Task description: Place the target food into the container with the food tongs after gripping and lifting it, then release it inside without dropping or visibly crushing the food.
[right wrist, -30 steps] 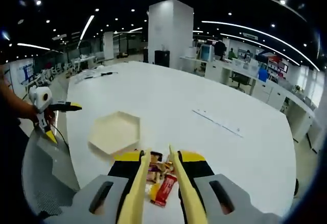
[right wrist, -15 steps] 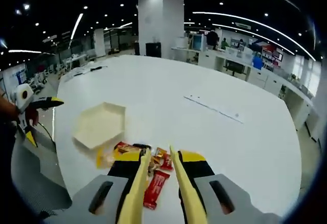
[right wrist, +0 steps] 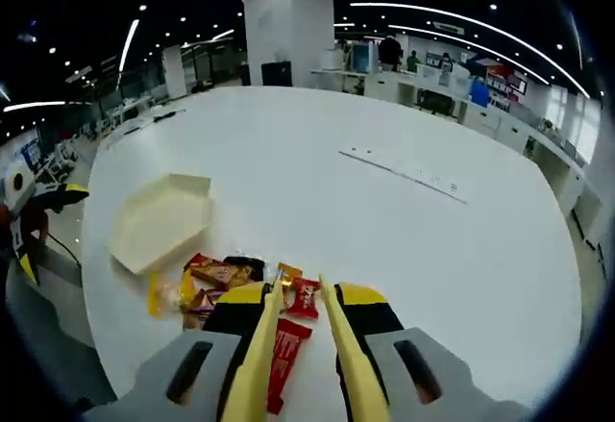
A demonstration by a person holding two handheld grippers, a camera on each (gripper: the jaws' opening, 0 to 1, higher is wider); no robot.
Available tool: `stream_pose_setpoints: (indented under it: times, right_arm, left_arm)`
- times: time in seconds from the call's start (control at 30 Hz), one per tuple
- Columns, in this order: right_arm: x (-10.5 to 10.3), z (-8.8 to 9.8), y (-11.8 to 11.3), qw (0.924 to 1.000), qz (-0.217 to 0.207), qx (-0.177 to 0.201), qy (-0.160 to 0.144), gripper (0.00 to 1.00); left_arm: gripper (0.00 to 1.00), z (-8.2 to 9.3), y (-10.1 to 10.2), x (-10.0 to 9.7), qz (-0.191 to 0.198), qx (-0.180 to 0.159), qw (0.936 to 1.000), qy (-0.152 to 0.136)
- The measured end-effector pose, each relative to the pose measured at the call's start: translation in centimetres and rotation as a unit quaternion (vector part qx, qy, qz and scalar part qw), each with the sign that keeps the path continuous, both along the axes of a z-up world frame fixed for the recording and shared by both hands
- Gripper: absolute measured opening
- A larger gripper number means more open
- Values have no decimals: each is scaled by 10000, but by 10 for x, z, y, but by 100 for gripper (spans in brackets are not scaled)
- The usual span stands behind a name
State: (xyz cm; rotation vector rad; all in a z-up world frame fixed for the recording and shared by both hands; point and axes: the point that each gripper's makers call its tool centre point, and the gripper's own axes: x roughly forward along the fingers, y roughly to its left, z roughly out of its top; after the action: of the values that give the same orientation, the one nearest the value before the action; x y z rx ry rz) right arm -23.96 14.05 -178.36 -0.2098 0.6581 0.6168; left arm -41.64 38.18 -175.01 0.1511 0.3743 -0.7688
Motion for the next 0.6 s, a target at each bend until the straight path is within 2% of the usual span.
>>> stream_pose_setpoints:
  times: [0.27,0.4,0.47,0.6]
  right_arm:
    - [14,-30,3,9996,-147,-33,223,26]
    - [14,-42,3,9992,-173,-133,333,25]
    - [14,-45,3,9991,-172,-145,359,25]
    - [17,-49,3,9989,-180,-148,417,25]
  left_arm:
    - [99,-5,4,2,76,97,9999,18]
    - [99,-7,5,2,72,207,9998,3]
    - [99,-4,6,4,91,226,9997,-103]
    - [99,-8,6,3,80,255,9996,-15]
